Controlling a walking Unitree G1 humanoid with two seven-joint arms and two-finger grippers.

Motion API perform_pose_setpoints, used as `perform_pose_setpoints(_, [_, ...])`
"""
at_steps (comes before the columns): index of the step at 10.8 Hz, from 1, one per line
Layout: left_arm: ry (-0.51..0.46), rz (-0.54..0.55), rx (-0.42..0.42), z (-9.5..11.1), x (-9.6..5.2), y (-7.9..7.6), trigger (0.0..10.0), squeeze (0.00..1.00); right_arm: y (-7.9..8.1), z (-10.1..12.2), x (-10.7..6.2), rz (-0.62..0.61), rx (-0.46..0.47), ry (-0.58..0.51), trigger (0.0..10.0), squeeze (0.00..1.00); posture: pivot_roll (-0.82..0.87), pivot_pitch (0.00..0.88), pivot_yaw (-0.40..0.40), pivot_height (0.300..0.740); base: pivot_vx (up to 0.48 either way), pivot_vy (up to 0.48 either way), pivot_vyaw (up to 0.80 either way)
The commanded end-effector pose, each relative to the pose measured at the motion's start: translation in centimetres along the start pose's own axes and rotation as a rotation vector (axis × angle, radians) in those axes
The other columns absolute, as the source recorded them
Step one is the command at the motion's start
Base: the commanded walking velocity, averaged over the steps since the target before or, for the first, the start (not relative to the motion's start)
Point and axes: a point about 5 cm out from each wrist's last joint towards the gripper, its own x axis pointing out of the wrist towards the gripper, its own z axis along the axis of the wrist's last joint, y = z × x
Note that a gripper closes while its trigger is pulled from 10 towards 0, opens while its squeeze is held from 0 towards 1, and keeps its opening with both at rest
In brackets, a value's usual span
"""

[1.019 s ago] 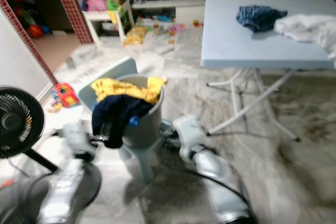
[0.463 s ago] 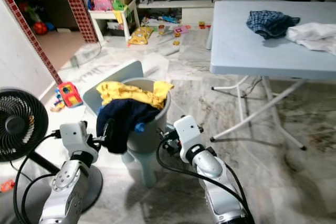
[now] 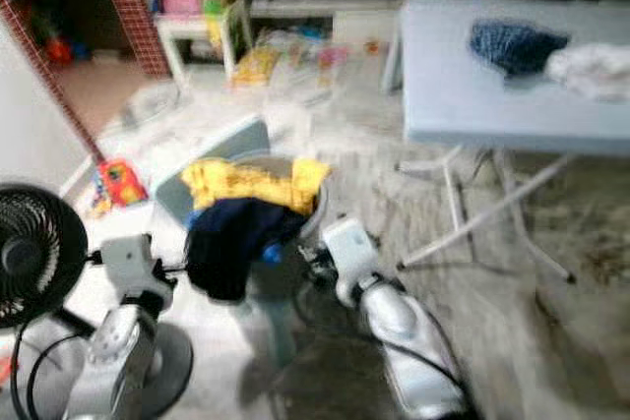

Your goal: Hang hanger

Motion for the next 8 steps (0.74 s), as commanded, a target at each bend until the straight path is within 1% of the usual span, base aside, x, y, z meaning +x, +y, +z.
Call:
perform_pose_setpoints(1, [0.006, 0.002, 0.003, -0.2, -0.2, -0.1, 10.0, 0.00, -0.9, 0.7, -0.2, -0.049, -0.035, -0.043, 10.0, 0.00, -0.18, 0.000, 0.060, 0.740, 0.292, 0.296, 0.00])
perform_pose_setpoints(2, [0.004, 0.013, 0.014, -0.2, -0.5, 0.3, 10.0, 0.00, -1.7, 0.6, -0.6, -0.089, -0.031, -0.047, 10.0, 0.00, -0.17, 0.000, 0.058, 0.740, 0.281, 0.292, 0.00])
perform_pose_setpoints(3, [-0.010, 0.027, 0.019, 0.0, -0.6, 0.6, 10.0, 0.00, -2.7, 0.5, -0.9, -0.135, -0.033, -0.049, 10.0, 0.00, -0.17, 0.000, 0.056, 0.740, 0.000, 0.000, 0.00])
perform_pose_setpoints(5, [-0.025, 0.032, 0.045, 0.3, -0.7, 0.8, 10.0, 0.00, -3.5, 0.5, -1.1, -0.174, -0.049, -0.055, 10.0, 0.00, -0.16, 0.000, 0.052, 0.740, 0.000, 0.000, 0.00])
perform_pose_setpoints(6, [-0.040, 0.036, 0.081, 0.7, -0.8, 1.0, 10.0, 0.00, -4.3, 0.9, -1.2, -0.225, -0.143, -0.076, 10.0, 0.00, -0.15, 0.000, 0.047, 0.740, 0.000, 0.000, 0.00])
perform_pose_setpoints(7, [-0.056, 0.032, 0.099, 0.9, -0.9, 1.1, 10.0, 0.00, -4.8, 0.9, -1.4, -0.258, -0.163, -0.083, 10.0, 0.00, -0.14, 0.000, 0.038, 0.740, 0.000, 0.000, 0.00])
perform_pose_setpoints(8, [-0.083, 0.044, 0.123, 1.2, -1.0, 1.3, 10.0, 0.00, -6.1, 1.0, -1.7, -0.331, -0.176, -0.085, 10.0, 0.00, -0.11, 0.000, 0.005, 0.740, 0.000, 0.000, 0.00])
